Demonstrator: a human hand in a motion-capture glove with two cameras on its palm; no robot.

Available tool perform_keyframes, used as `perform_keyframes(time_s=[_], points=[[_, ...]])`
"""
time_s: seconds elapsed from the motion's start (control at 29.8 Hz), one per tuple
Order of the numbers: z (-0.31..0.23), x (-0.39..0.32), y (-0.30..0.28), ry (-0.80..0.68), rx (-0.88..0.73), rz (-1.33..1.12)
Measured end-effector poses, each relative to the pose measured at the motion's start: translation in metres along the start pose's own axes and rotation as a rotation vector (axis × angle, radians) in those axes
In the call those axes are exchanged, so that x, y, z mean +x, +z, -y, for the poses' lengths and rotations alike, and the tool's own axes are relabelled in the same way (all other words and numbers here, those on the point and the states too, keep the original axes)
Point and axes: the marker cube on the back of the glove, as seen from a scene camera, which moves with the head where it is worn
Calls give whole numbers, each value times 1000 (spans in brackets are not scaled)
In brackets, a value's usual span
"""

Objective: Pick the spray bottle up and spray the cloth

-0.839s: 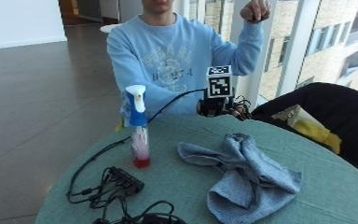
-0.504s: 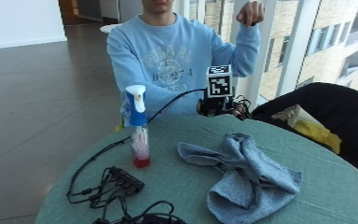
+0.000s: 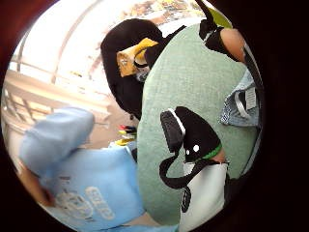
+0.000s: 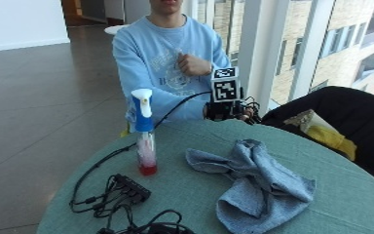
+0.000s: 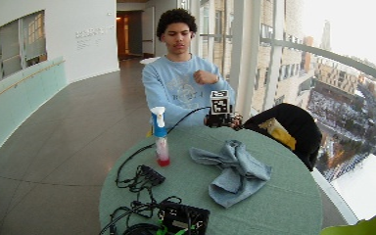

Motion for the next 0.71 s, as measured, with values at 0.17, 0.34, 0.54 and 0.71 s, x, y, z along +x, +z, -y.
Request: perform_keyframes(time_s=[0.17,0.34,0.54,0.71], points=[[-14,0,-12,-1,13,-12],[-44,5,-24,19,8,-40],[-94,17,-38,86,10,-67],[-141,31,-47,131,8,-109]])
